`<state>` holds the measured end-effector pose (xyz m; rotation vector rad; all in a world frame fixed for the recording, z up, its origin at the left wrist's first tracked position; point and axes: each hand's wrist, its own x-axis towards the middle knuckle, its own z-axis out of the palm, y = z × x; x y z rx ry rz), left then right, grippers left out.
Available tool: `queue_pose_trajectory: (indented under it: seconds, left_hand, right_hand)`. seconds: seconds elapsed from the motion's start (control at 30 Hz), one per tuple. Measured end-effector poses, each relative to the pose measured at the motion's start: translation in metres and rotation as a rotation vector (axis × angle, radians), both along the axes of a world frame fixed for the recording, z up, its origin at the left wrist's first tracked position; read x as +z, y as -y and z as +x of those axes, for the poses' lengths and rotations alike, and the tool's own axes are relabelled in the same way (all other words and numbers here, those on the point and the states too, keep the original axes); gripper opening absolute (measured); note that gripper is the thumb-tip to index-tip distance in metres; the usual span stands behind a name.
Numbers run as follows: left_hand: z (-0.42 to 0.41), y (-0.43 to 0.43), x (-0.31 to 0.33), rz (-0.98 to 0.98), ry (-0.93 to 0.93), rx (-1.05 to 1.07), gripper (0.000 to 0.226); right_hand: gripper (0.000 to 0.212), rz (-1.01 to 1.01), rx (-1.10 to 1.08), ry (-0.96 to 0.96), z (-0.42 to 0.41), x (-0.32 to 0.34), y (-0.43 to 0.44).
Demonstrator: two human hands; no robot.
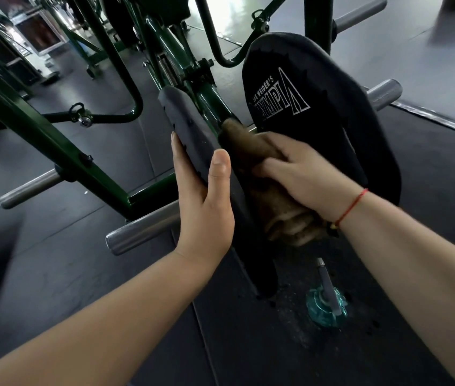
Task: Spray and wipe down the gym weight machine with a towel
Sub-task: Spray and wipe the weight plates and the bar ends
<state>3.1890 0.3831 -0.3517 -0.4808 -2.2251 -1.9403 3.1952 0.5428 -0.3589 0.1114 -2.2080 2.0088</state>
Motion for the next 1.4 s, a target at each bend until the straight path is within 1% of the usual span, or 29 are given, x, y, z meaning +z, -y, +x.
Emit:
queue_pose_trajectory:
  seconds: [0.07, 0.13, 0.23, 0.3, 0.33, 0.37, 0.47, 0.5, 0.53, 0.57, 0.67, 0.7, 0.8, 0.9, 1.0, 1.07, 1.13, 1.2, 1.27, 1.33, 1.4]
  left_hand:
    - [-0.003, 0.002, -0.002, 0.004, 0.006, 0.005, 0.087]
    - [-0.004, 0.003, -0.002, -0.010, 0.000, 0.012, 0.086]
    - [-0.003, 0.003, -0.004, -0.040, -0.024, 0.024, 0.075]
    - [-0.001, 0.002, -0.004, -0.053, -0.018, 0.029, 0.072]
    - [-0.001, 0.002, -0.004, -0.055, -0.014, 0.031, 0.073]
    - [-0.002, 0.002, -0.005, -0.055, -0.013, 0.036, 0.073]
    - [-0.002, 0.003, -0.007, -0.056, -0.018, 0.041, 0.072]
    - [-0.002, 0.004, -0.007, -0.052, -0.012, 0.042, 0.071]
    - [-0.002, 0.004, -0.008, -0.038, -0.001, 0.036, 0.069]
    - [-0.002, 0.005, -0.008, -0.024, 0.007, 0.027, 0.068]
    - [-0.005, 0.008, -0.007, -0.014, -0.002, -0.003, 0.074]
    - [-0.005, 0.008, -0.006, -0.018, -0.001, 0.000, 0.077]
    - [-0.005, 0.008, -0.007, -0.041, 0.007, 0.019, 0.079]
    - [-0.003, 0.007, -0.008, -0.075, 0.008, 0.043, 0.077]
    - [0.000, 0.005, -0.005, -0.068, 0.004, 0.034, 0.068]
    - [0.002, 0.005, -0.003, -0.026, 0.011, 0.016, 0.064]
    - [0.004, 0.006, -0.001, -0.013, 0.016, 0.007, 0.058]
    - [0.002, 0.007, -0.002, -0.028, 0.010, 0.012, 0.054]
    - [-0.002, 0.009, -0.001, -0.059, 0.005, 0.016, 0.060]
    - [-0.004, 0.012, -0.002, -0.031, 0.024, -0.016, 0.066]
    - [-0.003, 0.012, -0.003, -0.010, 0.038, -0.028, 0.068]
  right_hand:
    - [0.032, 0.097, 0.043, -0.071, 0.004, -0.002, 0.006]
    - [0.035, 0.108, 0.075, -0.081, 0.012, -0.003, 0.000]
    - [0.033, 0.094, 0.244, -0.011, 0.025, 0.004, -0.026]
    - [0.033, 0.159, 0.362, 0.037, 0.032, 0.012, -0.040]
    - [0.032, 0.191, 0.359, 0.033, 0.033, 0.017, -0.043]
    - [0.030, 0.176, 0.313, 0.012, 0.032, 0.021, -0.043]
    - [0.029, 0.018, -0.001, -0.107, 0.016, 0.030, -0.024]
    - [0.029, -0.009, -0.076, -0.140, 0.008, 0.032, -0.014]
    - [0.027, -0.011, -0.101, -0.156, 0.000, 0.035, -0.005]
    - [0.028, 0.009, -0.081, -0.167, -0.006, 0.036, 0.004]
    - [0.042, 0.212, -0.014, -0.205, -0.013, 0.034, 0.014]
    - [0.045, 0.246, -0.007, -0.216, -0.011, 0.033, 0.012]
    - [0.048, 0.209, 0.042, -0.255, 0.001, 0.024, -0.001]
    - [0.046, 0.159, 0.150, -0.258, 0.018, 0.007, -0.014]
    - [0.046, 0.046, 0.311, -0.120, 0.038, -0.012, -0.031]
    - [0.046, 0.087, 0.370, -0.053, 0.049, -0.018, -0.041]
    - [0.047, 0.122, 0.312, -0.081, 0.053, -0.014, -0.043]
    - [0.049, 0.072, 0.166, -0.163, 0.048, -0.002, -0.038]
    - [0.048, 0.036, 0.088, -0.230, 0.040, 0.011, -0.024]
    - [0.048, 0.143, 0.065, -0.321, 0.035, 0.018, -0.006]
    - [0.049, 0.253, 0.034, -0.382, 0.035, 0.011, 0.006]
